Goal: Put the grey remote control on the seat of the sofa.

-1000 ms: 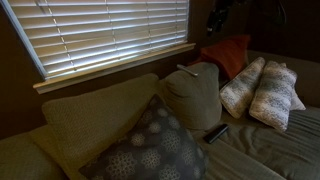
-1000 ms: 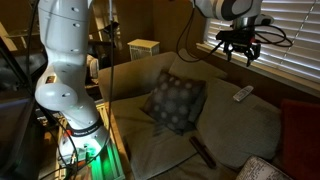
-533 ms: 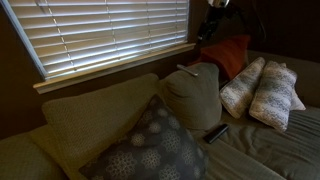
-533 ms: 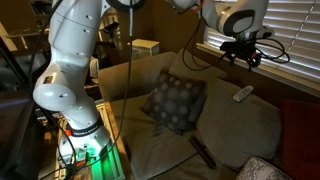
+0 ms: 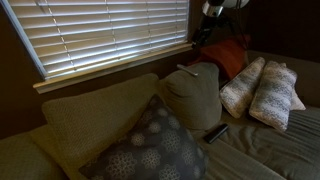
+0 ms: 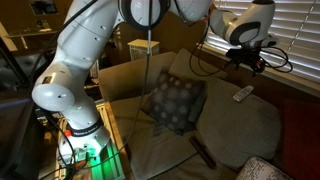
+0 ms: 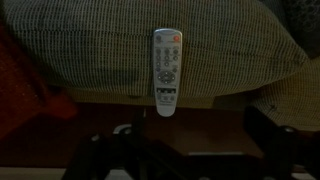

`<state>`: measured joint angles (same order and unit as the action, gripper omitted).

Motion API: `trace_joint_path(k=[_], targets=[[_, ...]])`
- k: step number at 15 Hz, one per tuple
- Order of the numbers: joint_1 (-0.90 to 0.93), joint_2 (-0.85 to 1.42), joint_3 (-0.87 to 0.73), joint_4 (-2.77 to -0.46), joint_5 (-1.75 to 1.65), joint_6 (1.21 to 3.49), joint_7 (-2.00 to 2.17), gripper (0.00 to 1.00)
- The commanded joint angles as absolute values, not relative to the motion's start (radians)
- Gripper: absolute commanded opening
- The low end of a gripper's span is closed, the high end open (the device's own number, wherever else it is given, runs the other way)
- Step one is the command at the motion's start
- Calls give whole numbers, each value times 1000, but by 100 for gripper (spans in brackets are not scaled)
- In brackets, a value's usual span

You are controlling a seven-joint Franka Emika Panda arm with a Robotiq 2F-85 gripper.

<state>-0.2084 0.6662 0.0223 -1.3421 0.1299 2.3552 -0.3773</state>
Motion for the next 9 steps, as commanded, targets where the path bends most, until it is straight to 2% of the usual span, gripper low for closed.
trace_joint_path(k=[1,9], targets=[[-212,775,29,-1199,125,2342,-350,100],[-197,934,4,-1041,88,2286,-291,100]])
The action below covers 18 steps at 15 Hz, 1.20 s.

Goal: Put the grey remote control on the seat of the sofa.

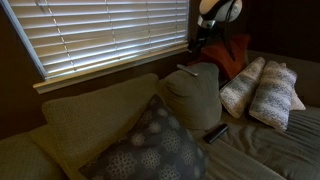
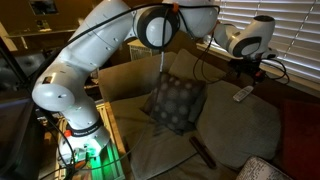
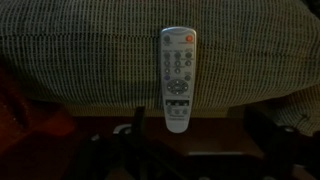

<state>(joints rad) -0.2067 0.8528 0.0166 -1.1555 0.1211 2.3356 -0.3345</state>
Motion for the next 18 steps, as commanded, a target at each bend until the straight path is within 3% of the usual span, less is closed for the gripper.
trace_joint_path(k=[1,18], targets=[[-196,955,1,-1020,84,2280,-286,100],[-169,1178,-11,-757,19,2207,-254,100]])
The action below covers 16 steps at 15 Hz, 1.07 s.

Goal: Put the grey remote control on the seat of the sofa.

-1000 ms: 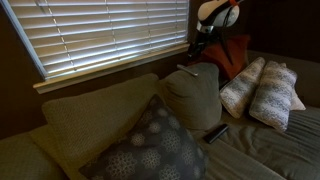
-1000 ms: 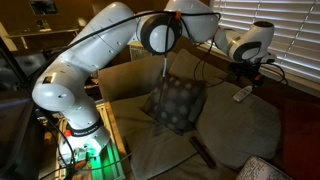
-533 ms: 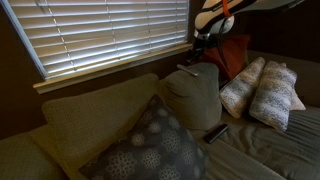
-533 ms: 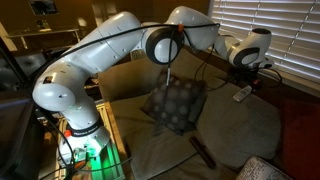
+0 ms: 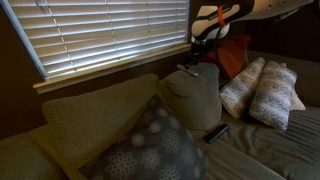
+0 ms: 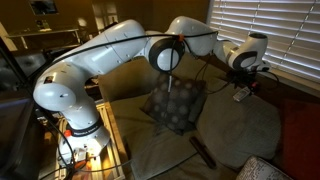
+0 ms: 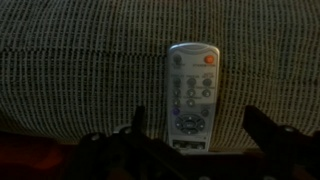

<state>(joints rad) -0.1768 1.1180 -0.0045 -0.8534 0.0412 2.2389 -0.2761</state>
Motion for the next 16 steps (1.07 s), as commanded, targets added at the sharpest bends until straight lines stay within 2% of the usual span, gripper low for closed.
trace_joint_path(k=[1,5,6,7,12,14,16], targets=[[-169,1188,-9,-746,19,2207,-257,100],[-167,1225,-7,-704,20,2199,-256,100],[-166,1232,-8,-697,19,2199,-256,92],[-166,1239,-8,-688,19,2197,-257,74],[-165,1269,-5,-651,19,2190,-264,38],[-159,1267,-13,-655,29,2191,-263,29],[-158,1246,-12,-670,37,2180,-239,29]])
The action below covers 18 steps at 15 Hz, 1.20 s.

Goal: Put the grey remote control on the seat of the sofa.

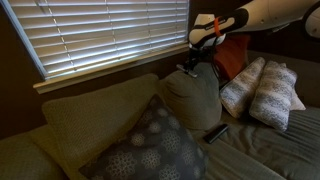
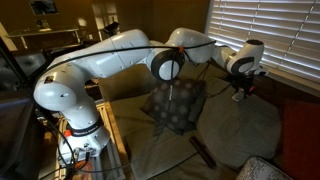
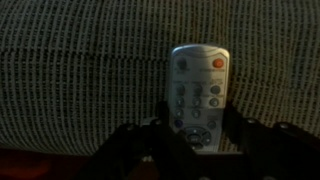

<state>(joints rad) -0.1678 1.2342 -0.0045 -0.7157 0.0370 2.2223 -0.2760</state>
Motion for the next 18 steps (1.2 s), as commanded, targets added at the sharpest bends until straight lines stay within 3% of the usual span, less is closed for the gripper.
trace_joint_path(k=[1,9,18], targets=[[-158,1235,-10,-680,41,2180,-230,29],[-176,1073,8,-822,59,2125,-177,29],[-196,834,10,-1191,93,2202,-146,29]])
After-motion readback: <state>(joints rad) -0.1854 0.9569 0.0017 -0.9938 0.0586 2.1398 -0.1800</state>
